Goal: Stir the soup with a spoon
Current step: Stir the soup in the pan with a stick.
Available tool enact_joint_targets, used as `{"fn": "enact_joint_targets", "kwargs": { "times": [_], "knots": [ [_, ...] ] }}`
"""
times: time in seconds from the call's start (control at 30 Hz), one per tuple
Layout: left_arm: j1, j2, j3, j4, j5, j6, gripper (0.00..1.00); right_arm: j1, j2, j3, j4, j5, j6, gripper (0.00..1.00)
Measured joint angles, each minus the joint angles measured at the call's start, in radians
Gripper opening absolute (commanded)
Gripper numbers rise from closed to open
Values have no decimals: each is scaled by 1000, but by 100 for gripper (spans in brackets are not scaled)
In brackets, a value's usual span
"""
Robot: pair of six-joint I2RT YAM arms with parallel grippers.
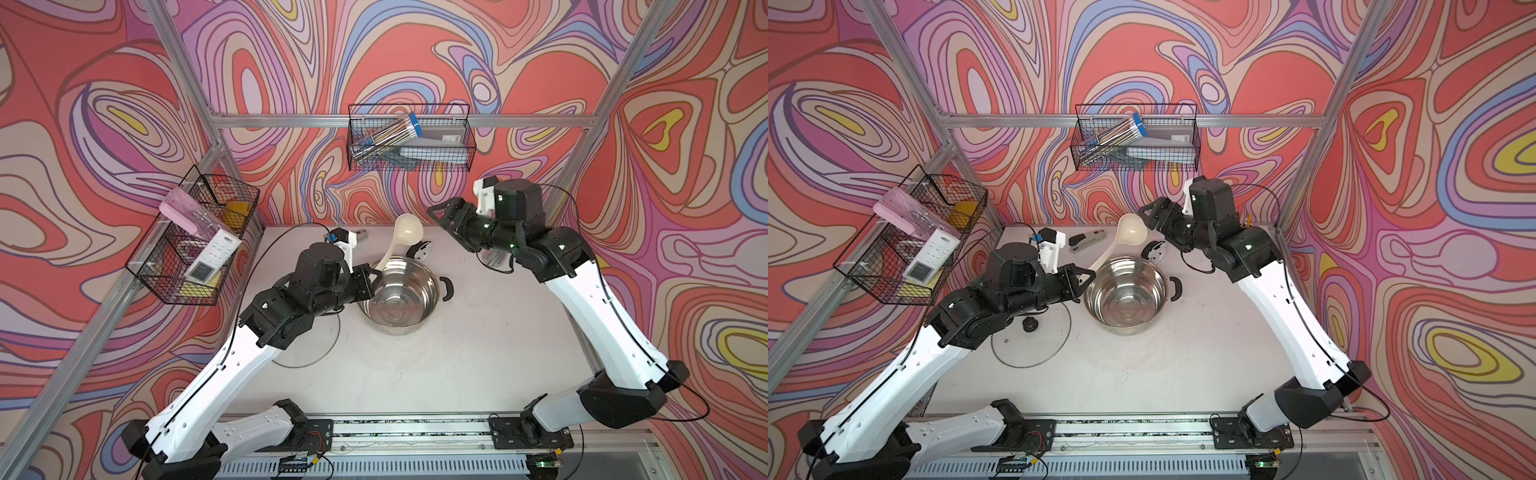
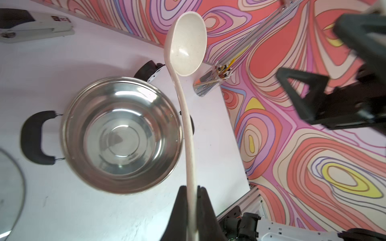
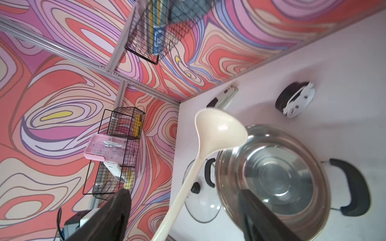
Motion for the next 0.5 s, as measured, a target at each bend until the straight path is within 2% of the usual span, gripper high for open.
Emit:
{"fn": "enact_joint_targets", "kwargs": {
  "times": [0.23, 0.27, 0.37, 0.43, 0.5],
  "knots": [
    [0, 57, 113, -354, -71, 117, 0, 0, 9, 37, -169, 129, -341, 85],
    [0, 68, 125, -383, -80, 131, 0, 0, 17, 37, -195, 130, -380, 89],
    [0, 105, 165, -464, -109, 180, 0, 0, 48, 13, -262, 101, -484, 91],
    [0, 130, 193, -508, -126, 212, 0, 4, 64, -44, -292, 63, -530, 98],
    [-1, 154, 220, -536, -136, 238, 0, 13, 69, -119, -302, 24, -557, 98]
  ]
}}
